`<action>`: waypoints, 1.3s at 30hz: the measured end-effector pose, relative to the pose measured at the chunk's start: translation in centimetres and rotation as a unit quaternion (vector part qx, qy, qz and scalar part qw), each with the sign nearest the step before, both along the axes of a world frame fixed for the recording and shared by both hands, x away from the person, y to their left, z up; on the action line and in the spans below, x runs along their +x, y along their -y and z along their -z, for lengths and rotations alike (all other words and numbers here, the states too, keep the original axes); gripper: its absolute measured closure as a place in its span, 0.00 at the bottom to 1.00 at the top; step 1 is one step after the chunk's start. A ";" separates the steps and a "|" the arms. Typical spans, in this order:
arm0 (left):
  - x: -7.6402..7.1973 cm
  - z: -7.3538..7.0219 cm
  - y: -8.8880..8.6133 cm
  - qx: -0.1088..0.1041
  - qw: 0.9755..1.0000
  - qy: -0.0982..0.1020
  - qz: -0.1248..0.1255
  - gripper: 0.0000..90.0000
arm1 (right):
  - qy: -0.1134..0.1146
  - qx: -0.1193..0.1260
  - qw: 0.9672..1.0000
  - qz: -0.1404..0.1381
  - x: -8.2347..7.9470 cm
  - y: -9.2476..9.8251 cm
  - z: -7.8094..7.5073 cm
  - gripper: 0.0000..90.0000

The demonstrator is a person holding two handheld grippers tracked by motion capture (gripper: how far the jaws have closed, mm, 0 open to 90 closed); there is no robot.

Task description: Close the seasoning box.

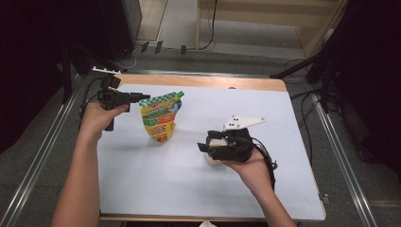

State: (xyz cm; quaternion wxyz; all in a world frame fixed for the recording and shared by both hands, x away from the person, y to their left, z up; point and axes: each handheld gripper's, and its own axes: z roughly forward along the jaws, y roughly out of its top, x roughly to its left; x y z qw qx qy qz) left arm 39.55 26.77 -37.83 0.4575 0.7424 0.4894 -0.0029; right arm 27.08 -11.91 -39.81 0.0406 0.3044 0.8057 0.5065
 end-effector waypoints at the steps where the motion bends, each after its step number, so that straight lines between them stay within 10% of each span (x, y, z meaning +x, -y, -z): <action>1: 0.0 0.1 0.0 0.000 1.000 0.000 -0.002 0.48 | 0.000 0.003 1.000 0.003 0.1 0.4 -0.1 0.47; 39: 0.0 0.3 0.5 0.006 1.000 -0.006 0.003 0.46 | 0.000 0.001 0.992 0.129 2.5 10.1 -1.1 0.61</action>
